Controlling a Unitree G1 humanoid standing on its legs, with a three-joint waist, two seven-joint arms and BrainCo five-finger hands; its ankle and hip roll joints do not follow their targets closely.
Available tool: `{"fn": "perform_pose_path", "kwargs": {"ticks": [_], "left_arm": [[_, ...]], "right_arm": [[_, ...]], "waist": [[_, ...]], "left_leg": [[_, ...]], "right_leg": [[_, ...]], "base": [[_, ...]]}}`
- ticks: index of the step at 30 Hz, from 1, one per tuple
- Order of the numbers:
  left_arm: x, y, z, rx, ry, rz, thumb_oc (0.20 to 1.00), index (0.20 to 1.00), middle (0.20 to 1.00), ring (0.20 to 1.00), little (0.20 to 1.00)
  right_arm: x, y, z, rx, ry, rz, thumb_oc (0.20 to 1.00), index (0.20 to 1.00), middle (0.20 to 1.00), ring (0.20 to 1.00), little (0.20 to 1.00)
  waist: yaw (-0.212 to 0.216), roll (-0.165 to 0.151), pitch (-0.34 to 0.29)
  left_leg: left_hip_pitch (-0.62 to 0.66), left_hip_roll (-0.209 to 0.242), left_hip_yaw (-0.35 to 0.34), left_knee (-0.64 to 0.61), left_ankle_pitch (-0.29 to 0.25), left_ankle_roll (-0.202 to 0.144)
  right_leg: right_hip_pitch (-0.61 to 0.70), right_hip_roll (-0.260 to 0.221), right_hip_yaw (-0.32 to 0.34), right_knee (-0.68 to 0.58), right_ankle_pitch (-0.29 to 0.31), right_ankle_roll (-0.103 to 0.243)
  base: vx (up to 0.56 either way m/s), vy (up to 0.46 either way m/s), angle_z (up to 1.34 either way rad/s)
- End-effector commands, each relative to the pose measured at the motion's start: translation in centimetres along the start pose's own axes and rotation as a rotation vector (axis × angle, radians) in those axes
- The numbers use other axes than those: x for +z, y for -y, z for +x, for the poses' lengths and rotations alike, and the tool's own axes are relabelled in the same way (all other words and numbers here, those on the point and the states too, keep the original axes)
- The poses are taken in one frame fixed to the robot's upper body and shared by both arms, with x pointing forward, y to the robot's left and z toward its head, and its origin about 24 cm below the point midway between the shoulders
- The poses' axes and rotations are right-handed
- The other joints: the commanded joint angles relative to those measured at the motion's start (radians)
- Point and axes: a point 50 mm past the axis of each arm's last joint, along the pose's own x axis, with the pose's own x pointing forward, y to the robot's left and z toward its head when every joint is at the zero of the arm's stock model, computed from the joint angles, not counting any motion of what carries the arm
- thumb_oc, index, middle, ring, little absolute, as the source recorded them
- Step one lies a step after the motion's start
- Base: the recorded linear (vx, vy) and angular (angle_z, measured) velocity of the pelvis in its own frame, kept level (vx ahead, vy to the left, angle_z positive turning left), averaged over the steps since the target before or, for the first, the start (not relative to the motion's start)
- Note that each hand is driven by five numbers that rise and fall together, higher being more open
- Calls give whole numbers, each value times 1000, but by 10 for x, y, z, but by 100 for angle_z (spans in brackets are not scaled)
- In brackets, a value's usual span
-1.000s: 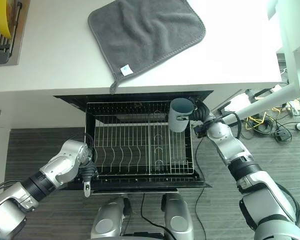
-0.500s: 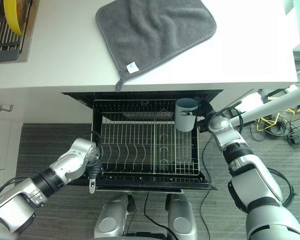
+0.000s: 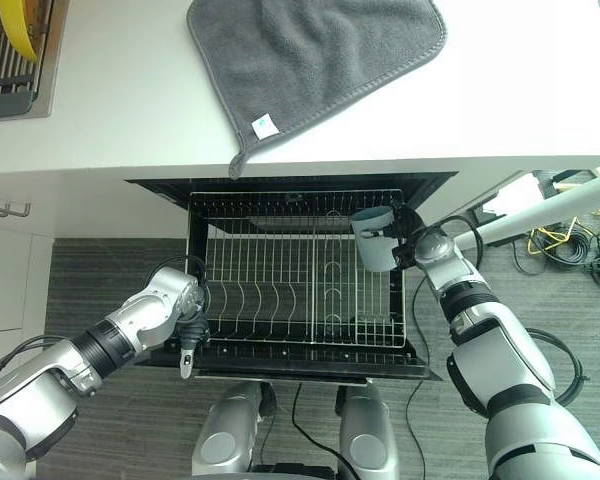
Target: Place the dishes in the dishwasher.
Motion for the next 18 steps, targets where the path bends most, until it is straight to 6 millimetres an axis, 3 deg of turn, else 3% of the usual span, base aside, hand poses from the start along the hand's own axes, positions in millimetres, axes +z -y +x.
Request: {"fn": "perform_pose_path", "kwargs": {"ticks": [1,5,9,15,18], "left_arm": [[-7,78,67,-375,-38,-5,1000,1000,1000,1000,1000],[-8,77,68,-361,-36,-37,1000,1000,1000,1000,1000],[-14,73,67,-295,-45,-107,1000,1000,1000,1000,1000],[-22,65,58,-245,-41,-190,1000,1000,1000,1000,1000],[-31,73,61,-207,-22,-269,1000,1000,1000,1000,1000]], "right_arm": [[-4,-2,1,-12,-46,62,1000,1000,1000,1000,1000],[1,-4,1,32,-54,81,1000,1000,1000,1000,1000],[24,2,-4,-11,19,115,1000,1000,1000,1000,1000],[36,7,-14,-51,97,136,1000,1000,1000,1000,1000],[44,18,-23,-76,155,149,1000,1000,1000,1000,1000]], "waist": [[32,-45,36],[24,-52,34],[7,-60,29],[-15,-69,21],[-28,-68,19]], "left_leg": [[-126,-35,-55,154,-74,8],[-122,-32,-53,158,-75,7],[-115,-28,-47,161,-76,8],[-102,-25,-35,164,-78,10],[-108,-22,-24,162,-74,10]], "right_leg": [[-66,-37,-6,201,-189,34],[-63,-33,0,203,-188,32],[-63,-27,10,209,-190,30],[-55,-22,17,212,-191,26],[-64,-23,23,206,-184,25]], "base": [[0,0,0],[0,0,0],[0,0,0],[0,2,-1],[-29,29,-7]]}}
